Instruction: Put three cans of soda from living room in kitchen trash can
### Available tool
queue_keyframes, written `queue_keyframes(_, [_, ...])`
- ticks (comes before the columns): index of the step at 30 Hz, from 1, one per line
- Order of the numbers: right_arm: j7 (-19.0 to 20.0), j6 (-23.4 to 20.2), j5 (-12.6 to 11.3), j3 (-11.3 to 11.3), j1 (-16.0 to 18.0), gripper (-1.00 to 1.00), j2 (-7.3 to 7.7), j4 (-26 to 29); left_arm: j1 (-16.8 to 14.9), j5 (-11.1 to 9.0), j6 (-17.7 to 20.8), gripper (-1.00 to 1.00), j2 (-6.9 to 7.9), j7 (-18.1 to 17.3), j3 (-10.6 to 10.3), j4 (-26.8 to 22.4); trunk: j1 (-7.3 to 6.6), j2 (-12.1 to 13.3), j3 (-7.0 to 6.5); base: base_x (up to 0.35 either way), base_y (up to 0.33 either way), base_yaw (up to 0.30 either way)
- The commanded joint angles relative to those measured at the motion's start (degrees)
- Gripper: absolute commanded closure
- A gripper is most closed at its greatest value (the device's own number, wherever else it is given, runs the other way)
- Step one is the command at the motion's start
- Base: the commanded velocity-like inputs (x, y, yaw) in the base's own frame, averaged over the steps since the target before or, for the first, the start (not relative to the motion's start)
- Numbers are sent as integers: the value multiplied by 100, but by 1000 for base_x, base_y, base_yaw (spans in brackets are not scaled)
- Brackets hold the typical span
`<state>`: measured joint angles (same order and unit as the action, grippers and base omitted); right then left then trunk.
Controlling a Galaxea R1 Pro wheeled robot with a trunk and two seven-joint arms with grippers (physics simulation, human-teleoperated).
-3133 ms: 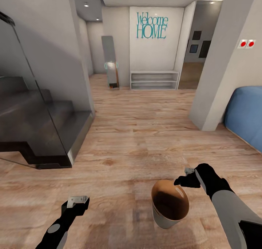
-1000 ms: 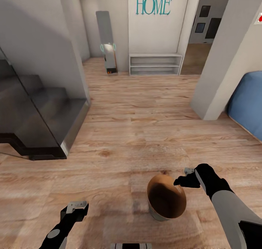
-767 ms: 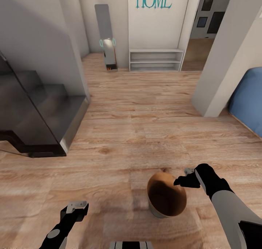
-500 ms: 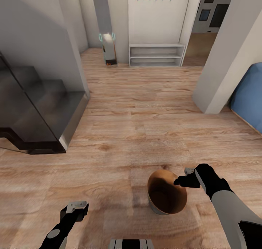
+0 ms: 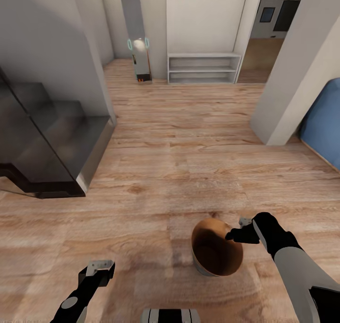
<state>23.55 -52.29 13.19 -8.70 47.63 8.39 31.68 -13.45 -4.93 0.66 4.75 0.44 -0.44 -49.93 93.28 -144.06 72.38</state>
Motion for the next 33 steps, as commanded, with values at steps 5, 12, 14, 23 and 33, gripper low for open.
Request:
queue_keyframes(5, [-3,0,-1,0,0,-100,-3,1,0,1,3,-100,0,0,0,19,13,-7,111,0,0,0])
queue_keyframes(12, [-5,0,-1,3,0,-100,-13,0,0,1,-4,-100,0,3,0,-45,13,-7,111,0,0,0])
queue_keyframes(14, [-3,0,-1,5,0,-100,-10,-1,0,1,-4,-100,0,2,0,-47,13,-7,111,0,0,0])
queue_keyframes(23, [-2,0,-1,8,0,-100,-11,2,0,1,-6,-100,0,0,0,-52,13,-7,111,0,0,0])
queue_keyframes(33, [-1,8,-1,7,0,100,-6,0,0,0,-12,-100,0,0,0,-60,13,-7,111,0,0,0])
